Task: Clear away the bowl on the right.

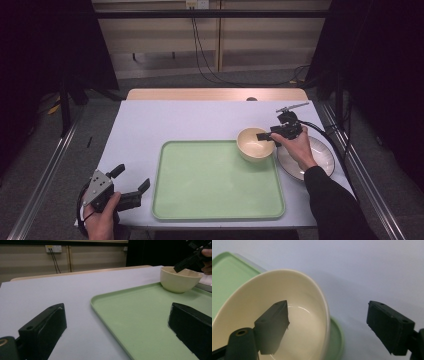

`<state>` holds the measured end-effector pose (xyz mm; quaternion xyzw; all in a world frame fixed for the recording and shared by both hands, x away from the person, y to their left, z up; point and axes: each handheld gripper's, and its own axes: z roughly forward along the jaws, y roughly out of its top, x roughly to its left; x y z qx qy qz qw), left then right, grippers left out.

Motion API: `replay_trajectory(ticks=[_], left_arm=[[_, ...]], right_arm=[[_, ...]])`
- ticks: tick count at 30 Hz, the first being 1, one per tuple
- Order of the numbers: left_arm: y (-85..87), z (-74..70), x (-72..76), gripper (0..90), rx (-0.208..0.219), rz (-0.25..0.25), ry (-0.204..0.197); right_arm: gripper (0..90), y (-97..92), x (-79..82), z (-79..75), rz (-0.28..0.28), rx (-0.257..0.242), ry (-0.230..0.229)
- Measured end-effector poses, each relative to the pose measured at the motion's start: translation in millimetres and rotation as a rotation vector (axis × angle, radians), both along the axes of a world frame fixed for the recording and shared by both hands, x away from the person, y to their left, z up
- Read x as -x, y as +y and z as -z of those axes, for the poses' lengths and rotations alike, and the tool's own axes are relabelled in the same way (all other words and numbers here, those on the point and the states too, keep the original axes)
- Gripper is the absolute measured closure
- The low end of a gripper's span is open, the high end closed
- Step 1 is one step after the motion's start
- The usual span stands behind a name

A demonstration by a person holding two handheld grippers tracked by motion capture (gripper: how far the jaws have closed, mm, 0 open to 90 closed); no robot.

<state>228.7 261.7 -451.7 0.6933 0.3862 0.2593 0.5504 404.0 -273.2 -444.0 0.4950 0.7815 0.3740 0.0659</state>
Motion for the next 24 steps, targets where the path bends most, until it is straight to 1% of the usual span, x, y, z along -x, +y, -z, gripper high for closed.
replay_trajectory(ticks=[1,2,4,6,7,8,10,12,14,15,17,19,20,21,24], left_arm=[[-0.1,0.0,0.1,1.8,-0.001,0.0,0.0],[-0.1,0.0,0.1,1.8,0.0,0.0,-0.001],[0.2,-0.1,0.0,1.8,-0.003,-0.002,-0.002],[0.5,-0.2,0.1,1.8,-0.008,-0.006,-0.005],[0.5,-0.2,0.1,1.8,-0.008,-0.007,-0.005],[0.5,-0.2,0.0,1.8,-0.007,-0.007,-0.005],[0.5,-0.2,0.0,1.8,-0.005,-0.008,-0.005],[0.3,-0.1,-0.1,1.8,-0.001,-0.005,-0.003],[0.1,-0.1,-0.1,1.8,-0.002,-0.005,-0.003],[0.1,0.0,-0.2,1.8,0.003,0.004,0.0],[0.3,-0.1,-0.2,1.8,-0.002,0.0,-0.003],[0.1,-0.1,-0.2,1.8,0.0,-0.008,-0.003],[0.2,-0.1,-0.2,1.8,0.001,-0.009,-0.002],[0.2,-0.1,-0.2,1.8,0.001,-0.01,-0.002],[0.3,0.0,-0.4,1.8,0.002,-0.003,-0.002]], right_arm=[[8.7,0.2,0.9,-0.6,0.002,0.004,-0.005],[5.2,0.1,0.9,-0.6,-0.012,0.001,-0.005],[8.1,-0.4,2.0,-1.9,-0.003,0.002,-0.029],[8.4,-2.3,3.0,-4.6,0.004,-0.014,-0.03],[8.6,-2.5,3.6,-5.7,0.021,-0.012,-0.042],[8.4,-3.2,4.6,-6.5,0.021,-0.008,-0.052],[5.1,-3.8,8.3,-8.6,0.01,-0.001,-0.088],[5.6,-5.0,12.6,-11.4,0.016,0.005,-0.12],[5.3,-6.5,15.9,-13.9,0.029,0.009,-0.15],[5.1,-7.4,17.7,-15.4,0.044,0.01,-0.165],[3.4,-9.3,21.0,-18.0,0.058,-0.004,-0.19],[2.1,-11.6,24.8,-19.8,0.06,-0.017,-0.204],[2.4,-12.5,27.3,-20.8,0.071,-0.018,-0.204],[2.3,-13.7,29.6,-21.6,0.062,-0.022,-0.212],[2.1,-18.0,36.2,-24.1,0.066,-0.009,-0.232]])
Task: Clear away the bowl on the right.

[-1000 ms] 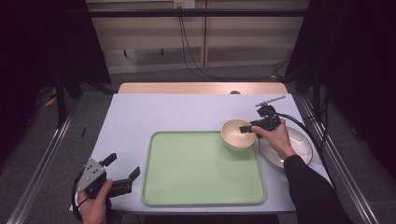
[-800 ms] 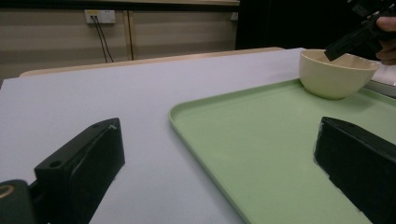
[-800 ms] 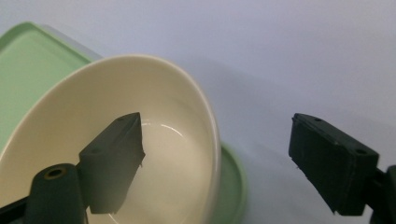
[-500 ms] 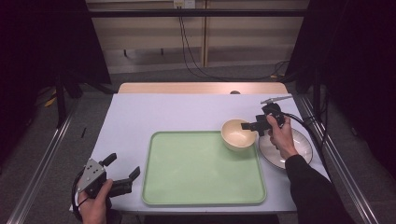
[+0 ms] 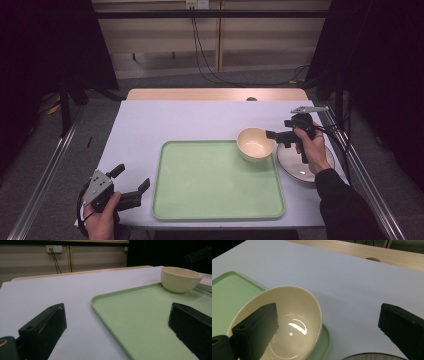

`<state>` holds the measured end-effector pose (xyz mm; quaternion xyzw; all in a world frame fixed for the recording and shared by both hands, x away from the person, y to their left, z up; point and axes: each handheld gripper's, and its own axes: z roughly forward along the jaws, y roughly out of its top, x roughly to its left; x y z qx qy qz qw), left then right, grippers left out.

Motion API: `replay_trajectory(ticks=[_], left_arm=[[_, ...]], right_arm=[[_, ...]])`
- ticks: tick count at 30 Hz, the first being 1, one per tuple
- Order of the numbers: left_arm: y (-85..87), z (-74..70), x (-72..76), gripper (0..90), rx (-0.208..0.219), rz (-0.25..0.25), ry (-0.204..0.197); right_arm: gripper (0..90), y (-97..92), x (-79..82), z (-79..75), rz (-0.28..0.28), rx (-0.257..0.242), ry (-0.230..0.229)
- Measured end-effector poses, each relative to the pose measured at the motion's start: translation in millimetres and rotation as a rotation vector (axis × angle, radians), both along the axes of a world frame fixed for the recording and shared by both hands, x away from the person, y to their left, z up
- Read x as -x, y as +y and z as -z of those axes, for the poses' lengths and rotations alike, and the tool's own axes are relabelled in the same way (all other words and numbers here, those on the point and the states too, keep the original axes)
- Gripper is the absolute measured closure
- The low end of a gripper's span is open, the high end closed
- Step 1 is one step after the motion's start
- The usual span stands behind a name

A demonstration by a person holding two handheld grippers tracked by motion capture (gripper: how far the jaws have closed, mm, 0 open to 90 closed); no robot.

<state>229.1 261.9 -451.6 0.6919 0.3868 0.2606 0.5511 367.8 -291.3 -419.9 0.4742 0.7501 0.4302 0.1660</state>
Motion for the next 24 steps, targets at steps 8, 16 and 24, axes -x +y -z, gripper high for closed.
replay_trajectory(ticks=[8,16,24], left_arm=[[0.0,-0.1,0.1,1.8,0.001,-0.005,-0.001],[0.0,-0.1,0.2,1.8,0.0,-0.016,-0.002],[0.1,0.0,0.2,1.8,0.006,-0.018,0.001]], right_arm=[[2.6,-9.3,18.0,-4.7,0.033,0.017,-0.047],[2.4,-21.1,35.1,-9.1,0.042,0.002,-0.072],[2.3,-29.9,53.7,-8.5,0.062,0.01,-0.099]])
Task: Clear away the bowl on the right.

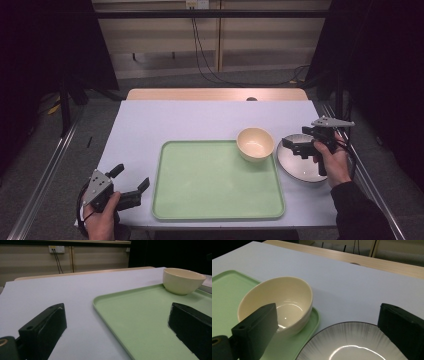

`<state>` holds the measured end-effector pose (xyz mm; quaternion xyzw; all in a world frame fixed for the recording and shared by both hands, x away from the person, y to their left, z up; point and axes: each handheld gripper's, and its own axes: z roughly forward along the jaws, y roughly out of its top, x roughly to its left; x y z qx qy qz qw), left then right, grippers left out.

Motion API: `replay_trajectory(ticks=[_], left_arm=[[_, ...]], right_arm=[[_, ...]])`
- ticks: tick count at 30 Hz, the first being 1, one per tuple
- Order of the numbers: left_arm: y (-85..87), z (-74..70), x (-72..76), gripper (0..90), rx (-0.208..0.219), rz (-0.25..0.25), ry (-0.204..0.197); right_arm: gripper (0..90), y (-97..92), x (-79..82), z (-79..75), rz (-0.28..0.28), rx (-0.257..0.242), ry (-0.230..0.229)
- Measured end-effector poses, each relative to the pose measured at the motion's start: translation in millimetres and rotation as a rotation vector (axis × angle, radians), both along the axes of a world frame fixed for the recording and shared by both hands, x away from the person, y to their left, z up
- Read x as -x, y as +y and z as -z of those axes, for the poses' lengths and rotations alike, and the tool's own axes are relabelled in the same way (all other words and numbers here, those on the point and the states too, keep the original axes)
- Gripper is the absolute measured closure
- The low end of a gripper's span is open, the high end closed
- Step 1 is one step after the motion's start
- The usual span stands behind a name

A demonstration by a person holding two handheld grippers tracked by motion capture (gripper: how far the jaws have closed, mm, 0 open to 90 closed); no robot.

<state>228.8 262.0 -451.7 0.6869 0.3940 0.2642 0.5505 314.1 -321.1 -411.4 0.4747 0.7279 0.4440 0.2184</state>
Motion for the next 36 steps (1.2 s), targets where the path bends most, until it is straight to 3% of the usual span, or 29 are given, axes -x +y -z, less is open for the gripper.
replay_trajectory(ticks=[20,36], left_arm=[[0.0,0.1,0.2,1.4,0.02,-0.017,-0.005],[0.2,-0.2,0.9,1.2,0.03,-0.024,-0.007]], right_arm=[[2.2,-21.9,47.0,0.9,0.038,0.0,-0.033],[2.3,-32.6,85.6,10.9,0.066,-0.045,-0.048]])
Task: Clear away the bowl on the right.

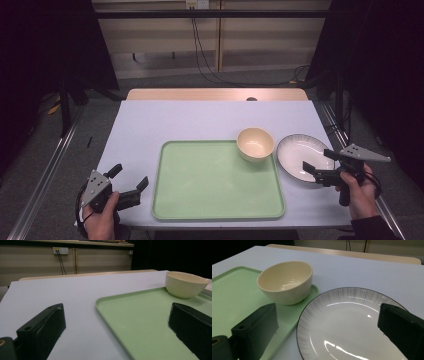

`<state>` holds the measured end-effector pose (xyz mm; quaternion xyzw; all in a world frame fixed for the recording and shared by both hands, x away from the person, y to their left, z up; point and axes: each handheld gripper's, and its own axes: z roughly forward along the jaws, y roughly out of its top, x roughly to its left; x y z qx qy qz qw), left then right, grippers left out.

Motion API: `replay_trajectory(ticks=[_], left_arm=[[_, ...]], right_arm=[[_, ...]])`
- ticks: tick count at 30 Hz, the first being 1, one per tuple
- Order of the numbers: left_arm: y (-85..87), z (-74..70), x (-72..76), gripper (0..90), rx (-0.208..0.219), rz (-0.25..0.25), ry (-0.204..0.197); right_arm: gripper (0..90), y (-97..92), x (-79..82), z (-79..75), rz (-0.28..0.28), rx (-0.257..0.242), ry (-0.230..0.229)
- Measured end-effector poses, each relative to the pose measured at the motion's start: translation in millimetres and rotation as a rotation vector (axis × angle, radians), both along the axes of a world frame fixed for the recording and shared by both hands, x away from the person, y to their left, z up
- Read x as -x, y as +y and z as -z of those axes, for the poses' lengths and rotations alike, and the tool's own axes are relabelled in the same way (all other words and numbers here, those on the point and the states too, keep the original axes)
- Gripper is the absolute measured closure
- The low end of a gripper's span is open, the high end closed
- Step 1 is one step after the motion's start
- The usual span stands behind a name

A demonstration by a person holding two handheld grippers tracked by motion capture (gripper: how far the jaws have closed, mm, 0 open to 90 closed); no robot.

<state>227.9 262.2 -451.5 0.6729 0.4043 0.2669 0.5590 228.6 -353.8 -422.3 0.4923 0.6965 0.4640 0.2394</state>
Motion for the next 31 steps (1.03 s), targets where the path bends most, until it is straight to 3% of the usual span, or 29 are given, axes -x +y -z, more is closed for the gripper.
replay_trajectory(ticks=[18,21,27,31], left_arm=[[0.1,-0.2,1.0,1.2,-0.004,-0.011,-0.001],[0.3,-0.2,1.0,1.2,-0.006,-0.009,-0.002],[0.1,0.2,-0.3,1.2,0.002,0.0,0.004],[-0.2,-0.1,0.0,1.2,-0.005,-0.002,0.004]], right_arm=[[2.0,-10.2,37.3,12.9,0.026,-0.017,-0.015],[1.7,-11.8,42.8,15.1,0.029,0.002,-0.014],[1.2,-16.3,45.4,19.5,0.035,-0.015,-0.002],[1.0,-12.4,45.3,19.0,0.023,0.007,-0.001]])
